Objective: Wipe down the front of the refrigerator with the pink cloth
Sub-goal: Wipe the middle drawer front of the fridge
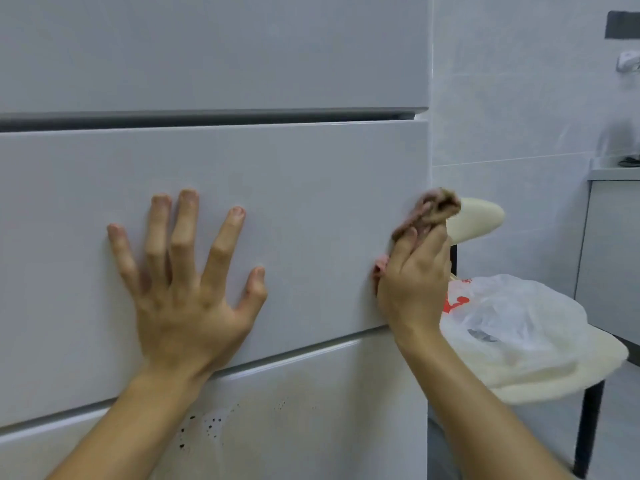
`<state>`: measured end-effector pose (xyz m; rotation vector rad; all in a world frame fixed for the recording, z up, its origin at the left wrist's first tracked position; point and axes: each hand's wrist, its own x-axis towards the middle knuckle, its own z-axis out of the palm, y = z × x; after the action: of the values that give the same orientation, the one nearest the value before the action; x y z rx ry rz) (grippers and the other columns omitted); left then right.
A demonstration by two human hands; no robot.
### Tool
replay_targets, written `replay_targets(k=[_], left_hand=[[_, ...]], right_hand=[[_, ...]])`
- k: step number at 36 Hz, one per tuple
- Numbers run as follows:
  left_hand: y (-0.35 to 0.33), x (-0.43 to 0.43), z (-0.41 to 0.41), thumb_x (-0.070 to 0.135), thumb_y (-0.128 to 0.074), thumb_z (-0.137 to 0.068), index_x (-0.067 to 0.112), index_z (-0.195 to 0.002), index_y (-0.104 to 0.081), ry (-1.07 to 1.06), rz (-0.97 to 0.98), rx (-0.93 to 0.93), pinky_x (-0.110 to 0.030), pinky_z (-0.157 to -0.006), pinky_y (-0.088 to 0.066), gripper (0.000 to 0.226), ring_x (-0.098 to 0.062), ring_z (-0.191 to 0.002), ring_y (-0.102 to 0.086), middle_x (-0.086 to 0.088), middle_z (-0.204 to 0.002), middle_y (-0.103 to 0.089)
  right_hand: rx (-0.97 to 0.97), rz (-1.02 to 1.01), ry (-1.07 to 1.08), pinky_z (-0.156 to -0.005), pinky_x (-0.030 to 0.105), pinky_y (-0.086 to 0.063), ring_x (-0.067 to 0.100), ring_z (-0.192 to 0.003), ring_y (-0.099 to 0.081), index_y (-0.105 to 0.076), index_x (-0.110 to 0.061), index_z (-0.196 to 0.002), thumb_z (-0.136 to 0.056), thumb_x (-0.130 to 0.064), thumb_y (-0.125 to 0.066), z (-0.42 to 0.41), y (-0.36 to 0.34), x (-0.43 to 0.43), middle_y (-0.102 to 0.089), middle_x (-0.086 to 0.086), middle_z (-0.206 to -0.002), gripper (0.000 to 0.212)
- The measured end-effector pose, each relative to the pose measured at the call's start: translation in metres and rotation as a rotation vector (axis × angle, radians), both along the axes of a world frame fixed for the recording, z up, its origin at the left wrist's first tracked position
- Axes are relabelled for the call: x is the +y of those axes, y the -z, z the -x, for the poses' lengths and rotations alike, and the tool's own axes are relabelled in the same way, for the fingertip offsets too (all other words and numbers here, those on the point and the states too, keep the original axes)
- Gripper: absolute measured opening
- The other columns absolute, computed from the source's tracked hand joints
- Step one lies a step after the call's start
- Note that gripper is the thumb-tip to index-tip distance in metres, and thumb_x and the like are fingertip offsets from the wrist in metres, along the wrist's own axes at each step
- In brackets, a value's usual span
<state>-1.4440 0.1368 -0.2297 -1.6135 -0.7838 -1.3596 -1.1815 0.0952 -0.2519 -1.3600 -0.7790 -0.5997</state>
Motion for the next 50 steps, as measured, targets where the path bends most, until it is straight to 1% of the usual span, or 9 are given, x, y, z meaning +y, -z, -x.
replay_targets(k=[7,15,22,26,30,34,37,42,50], left_hand=[[-0.001,0.000,-0.002,0.046,-0.057,-0.099,0.020,-0.158,-0.047,-0.006,0.008,-0.005,-0.074,-0.122,-0.014,0.065,-0.043,-0.155,-0.027,-0.021,-0.164,-0.034],[-0.001,-0.003,-0.002,0.047,-0.054,-0.100,0.019,-0.157,-0.049,-0.012,0.020,-0.011,-0.074,-0.122,-0.014,0.063,-0.043,-0.155,-0.028,-0.022,-0.164,-0.036],[0.000,-0.001,-0.002,0.046,-0.055,-0.099,0.019,-0.157,-0.049,-0.005,0.018,-0.001,-0.075,-0.122,-0.014,0.064,-0.044,-0.154,-0.028,-0.023,-0.163,-0.037],[0.001,0.000,-0.001,0.046,-0.056,-0.099,0.019,-0.157,-0.048,-0.004,0.002,0.000,-0.075,-0.121,-0.015,0.064,-0.045,-0.154,-0.030,-0.023,-0.163,-0.037],[0.001,0.000,-0.001,0.046,-0.056,-0.100,0.020,-0.158,-0.047,0.003,0.010,-0.004,-0.075,-0.121,-0.015,0.064,-0.044,-0.155,-0.028,-0.022,-0.164,-0.035],[0.000,0.000,-0.001,0.045,-0.056,-0.099,0.019,-0.157,-0.048,-0.005,0.011,-0.006,-0.075,-0.121,-0.015,0.064,-0.045,-0.154,-0.030,-0.023,-0.164,-0.036],[0.000,-0.002,-0.001,0.046,-0.055,-0.100,0.020,-0.157,-0.048,-0.012,0.019,-0.007,-0.074,-0.122,-0.015,0.064,-0.044,-0.155,-0.029,-0.023,-0.164,-0.037],[0.000,-0.002,-0.003,0.046,-0.056,-0.099,0.019,-0.157,-0.048,-0.025,0.015,-0.009,-0.075,-0.121,-0.016,0.064,-0.044,-0.154,-0.029,-0.023,-0.164,-0.037],[0.001,-0.001,-0.002,0.046,-0.055,-0.099,0.019,-0.157,-0.049,-0.017,0.009,0.000,-0.075,-0.121,-0.016,0.064,-0.045,-0.154,-0.031,-0.024,-0.164,-0.037]], right_hand=[[0.128,0.004,-0.082,-0.088,0.031,-0.035,0.022,-0.094,-0.043,-0.047,0.001,-0.119,-0.105,-0.039,-0.028,0.016,0.053,-0.014,-0.052,0.011,-0.108,0.047],[0.085,-0.075,-0.015,-0.094,0.048,-0.040,0.042,-0.103,-0.053,-0.049,0.009,-0.125,-0.105,-0.029,-0.035,0.018,-0.011,-0.008,-0.057,0.026,-0.115,0.046],[-0.011,-0.168,0.013,-0.093,0.037,-0.035,0.037,-0.109,-0.055,-0.050,0.005,-0.134,-0.107,-0.031,-0.032,0.007,-0.076,0.001,-0.059,0.021,-0.121,0.048],[-0.013,-0.186,-0.014,-0.089,0.024,-0.030,0.034,-0.108,-0.053,-0.049,0.004,-0.137,-0.108,-0.030,-0.035,0.005,-0.062,0.000,-0.059,0.020,-0.121,0.047],[0.040,-0.135,-0.062,-0.093,0.040,-0.042,0.037,-0.106,-0.055,-0.048,0.005,-0.134,-0.108,-0.034,-0.034,0.010,-0.022,-0.004,-0.057,0.021,-0.119,0.048],[0.089,-0.100,-0.099,-0.096,0.031,-0.036,0.030,-0.108,-0.051,-0.047,0.001,-0.133,-0.107,-0.031,-0.035,0.016,0.025,-0.011,-0.055,0.017,-0.120,0.043],[0.101,-0.079,-0.087,-0.094,0.040,-0.041,0.024,-0.101,-0.046,-0.048,-0.001,-0.124,-0.107,-0.033,-0.033,0.018,0.034,-0.012,-0.052,0.012,-0.113,0.039],[0.067,-0.109,0.008,-0.090,0.041,-0.037,0.039,-0.099,-0.053,-0.052,0.008,-0.121,-0.103,-0.015,-0.048,0.013,-0.008,-0.001,-0.058,0.025,-0.111,0.030],[0.029,-0.254,-0.004,-0.096,0.039,-0.037,0.034,-0.114,-0.055,-0.054,0.000,-0.133,-0.105,-0.039,-0.029,0.009,-0.109,0.003,-0.061,0.016,-0.124,0.054]])
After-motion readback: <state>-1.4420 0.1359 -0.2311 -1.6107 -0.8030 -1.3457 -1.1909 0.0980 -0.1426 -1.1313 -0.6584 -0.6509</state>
